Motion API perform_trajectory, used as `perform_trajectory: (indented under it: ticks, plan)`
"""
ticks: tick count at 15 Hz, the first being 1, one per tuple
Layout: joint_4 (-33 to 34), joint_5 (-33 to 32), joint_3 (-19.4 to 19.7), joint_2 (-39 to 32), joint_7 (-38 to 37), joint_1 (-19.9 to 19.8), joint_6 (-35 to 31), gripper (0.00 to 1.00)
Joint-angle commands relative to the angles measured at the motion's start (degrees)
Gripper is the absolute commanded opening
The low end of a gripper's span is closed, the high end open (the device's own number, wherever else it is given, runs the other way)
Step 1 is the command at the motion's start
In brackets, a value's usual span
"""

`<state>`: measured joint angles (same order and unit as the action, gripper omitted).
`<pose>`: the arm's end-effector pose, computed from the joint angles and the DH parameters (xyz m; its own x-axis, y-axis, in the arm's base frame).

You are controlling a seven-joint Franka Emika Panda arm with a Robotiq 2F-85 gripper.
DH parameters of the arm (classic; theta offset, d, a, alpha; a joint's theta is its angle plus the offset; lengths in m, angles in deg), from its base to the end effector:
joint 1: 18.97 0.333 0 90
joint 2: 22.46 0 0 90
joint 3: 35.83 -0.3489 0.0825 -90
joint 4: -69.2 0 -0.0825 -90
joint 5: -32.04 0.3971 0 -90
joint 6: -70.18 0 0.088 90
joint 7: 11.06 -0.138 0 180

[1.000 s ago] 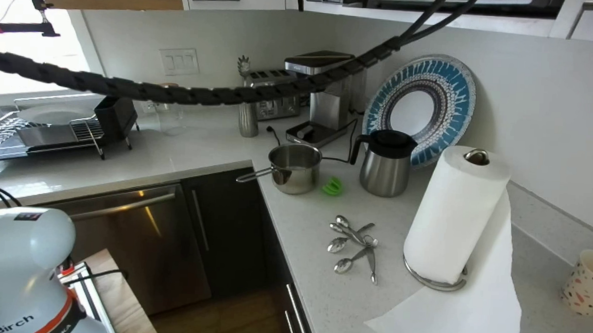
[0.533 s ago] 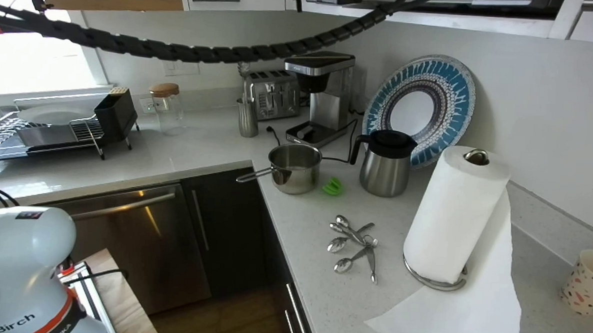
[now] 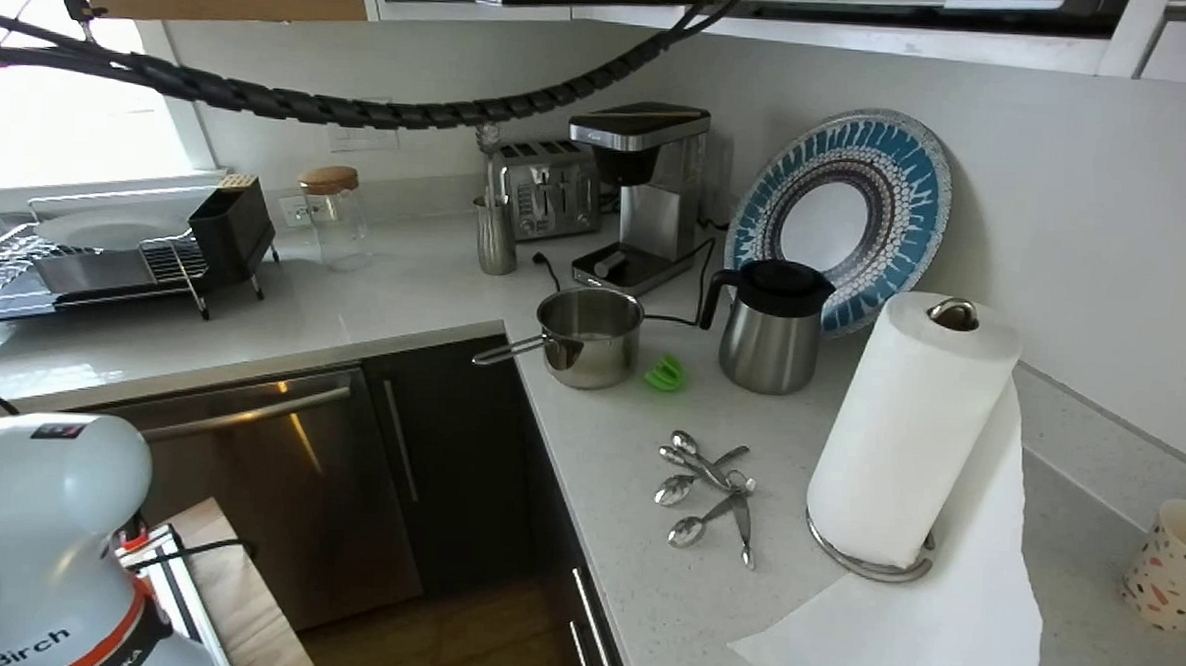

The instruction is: Open the microwave completely

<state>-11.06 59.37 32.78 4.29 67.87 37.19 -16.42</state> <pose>0.4484 -0.2244 0.7968 0.1327 0.5811 0.8030 0.9144 -0.3843 0.1270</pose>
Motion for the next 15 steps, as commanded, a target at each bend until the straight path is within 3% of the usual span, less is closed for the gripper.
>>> perform_trajectory:
  ticks: [1,4,6,10,15]
  plan:
    - [0.05,5.77,-3.01,1.54,0.00,1.66,4.90,1.00]
    - [1.64,10.90,-3.95,0.78,0.62,2.06,10.31,1.00]
    - [3.46,11.04,-4.62,-1.82,-2.11,-1.35,12.29,1.00]
    - [7.02,7.19,-8.50,-4.27,-7.23,-12.53,12.02,1.00]
    - [6.89,3.09,-14.26,-5.67,-9.31,-28.61,13.75,1.00]
